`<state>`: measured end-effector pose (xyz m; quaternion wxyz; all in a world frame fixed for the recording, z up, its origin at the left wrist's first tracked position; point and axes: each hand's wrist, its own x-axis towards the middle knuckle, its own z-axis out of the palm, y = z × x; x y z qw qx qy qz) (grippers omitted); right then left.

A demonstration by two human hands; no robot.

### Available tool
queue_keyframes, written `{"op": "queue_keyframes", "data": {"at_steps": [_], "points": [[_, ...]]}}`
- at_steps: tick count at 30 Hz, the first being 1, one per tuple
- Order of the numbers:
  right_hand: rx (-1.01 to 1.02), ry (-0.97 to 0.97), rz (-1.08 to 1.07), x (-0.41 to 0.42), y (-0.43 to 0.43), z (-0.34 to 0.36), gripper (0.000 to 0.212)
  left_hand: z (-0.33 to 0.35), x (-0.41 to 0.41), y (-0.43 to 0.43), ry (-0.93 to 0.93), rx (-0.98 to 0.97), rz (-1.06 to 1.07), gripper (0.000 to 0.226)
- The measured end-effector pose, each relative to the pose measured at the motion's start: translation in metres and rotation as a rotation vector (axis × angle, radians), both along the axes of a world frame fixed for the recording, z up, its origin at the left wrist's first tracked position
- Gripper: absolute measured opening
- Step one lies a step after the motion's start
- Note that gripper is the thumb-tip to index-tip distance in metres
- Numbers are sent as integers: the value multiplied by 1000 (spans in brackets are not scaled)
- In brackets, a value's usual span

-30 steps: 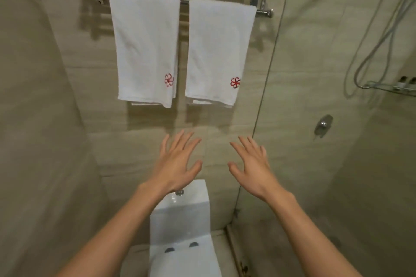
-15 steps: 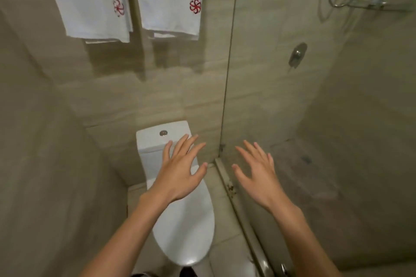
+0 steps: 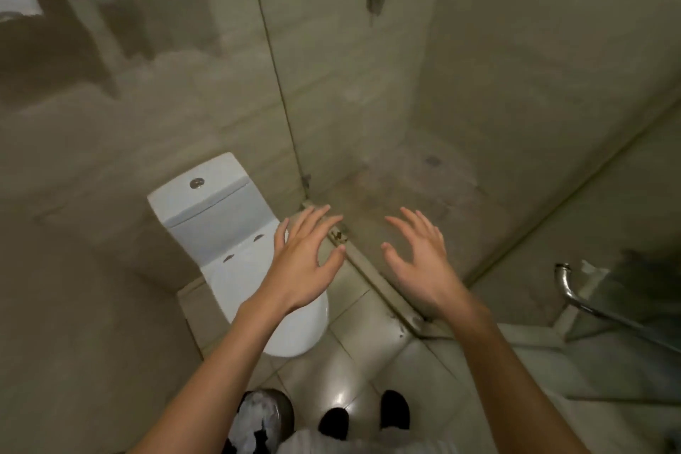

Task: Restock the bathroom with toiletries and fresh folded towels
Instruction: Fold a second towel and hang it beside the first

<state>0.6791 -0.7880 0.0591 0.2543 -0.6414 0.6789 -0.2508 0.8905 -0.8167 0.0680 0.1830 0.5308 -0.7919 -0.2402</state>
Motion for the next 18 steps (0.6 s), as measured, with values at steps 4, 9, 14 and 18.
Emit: {"op": "queue_keyframes", "data": {"at_steps": [4,9,14,18], "points": [[16,16,-133,3,40,-3,49,-8,-7,8,45,31,-144,56],[88,34,-302,10,95,-9,51,-28,-21,28,59,85,-331,55],[120,51,-480,11,162,-8,51,-38,-51,62,58,81,-531,56],[96,49,-645,4,220,0,50,-35,-83,94,52,62,-699,60]]}}
